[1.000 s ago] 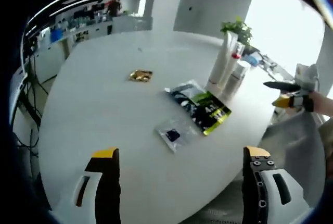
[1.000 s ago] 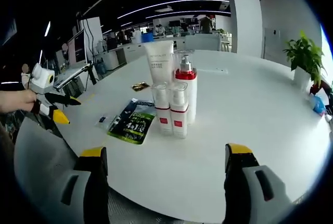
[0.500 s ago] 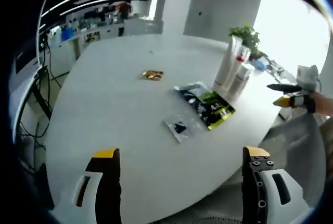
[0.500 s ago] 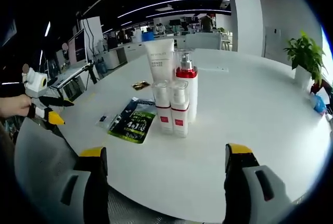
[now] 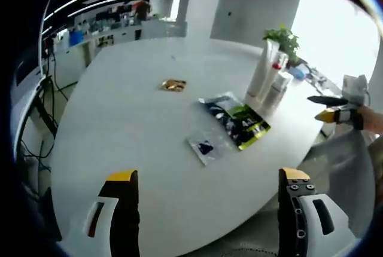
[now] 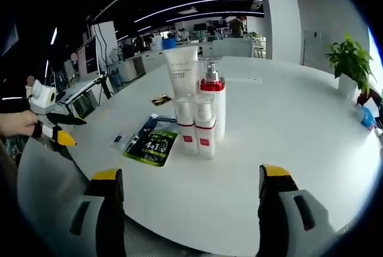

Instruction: Arrange the skincare products in the storage area until every visible bottle or jar stands upright without overlapping.

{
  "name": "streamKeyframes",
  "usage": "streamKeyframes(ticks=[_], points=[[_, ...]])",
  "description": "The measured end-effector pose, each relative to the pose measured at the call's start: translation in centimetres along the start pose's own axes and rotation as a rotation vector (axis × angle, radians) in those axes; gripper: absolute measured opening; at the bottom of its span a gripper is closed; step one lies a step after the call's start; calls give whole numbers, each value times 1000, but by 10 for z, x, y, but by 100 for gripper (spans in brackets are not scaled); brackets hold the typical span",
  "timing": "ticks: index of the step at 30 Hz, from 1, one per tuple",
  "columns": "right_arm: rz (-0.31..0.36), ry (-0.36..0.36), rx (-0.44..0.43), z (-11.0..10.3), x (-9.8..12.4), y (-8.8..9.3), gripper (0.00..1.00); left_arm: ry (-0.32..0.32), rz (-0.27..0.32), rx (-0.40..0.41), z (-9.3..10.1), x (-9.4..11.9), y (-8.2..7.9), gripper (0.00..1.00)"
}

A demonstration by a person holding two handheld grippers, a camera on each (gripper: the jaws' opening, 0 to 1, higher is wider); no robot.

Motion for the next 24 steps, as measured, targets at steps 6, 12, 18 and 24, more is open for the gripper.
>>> streamKeyframes(ticks=[6, 12, 18, 24], points=[[-2, -3, 15, -1, -1, -1, 95, 1, -5, -16, -1, -5, -10, 95], [0, 3, 20, 0, -2, -2, 96, 10, -13, -42, -3, -14, -22, 95], [9, 10, 14, 2, -1, -3, 98, 13, -45, -83, -7, -25, -35, 96], [20, -16, 45, -2, -2, -7, 100, 24, -71, -128, -9, -39, -51, 95]])
Point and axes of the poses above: the point that each gripper's makers call its tool centre point, and the gripper's own axes: x roughly backward along the fingers, z roughly to its right, y roughly out of its underside, the point moved 4 cm from there along x, roughly backward along the fingers, and after that the axes turned 3 degrees about -y, right-handed, at the moved point
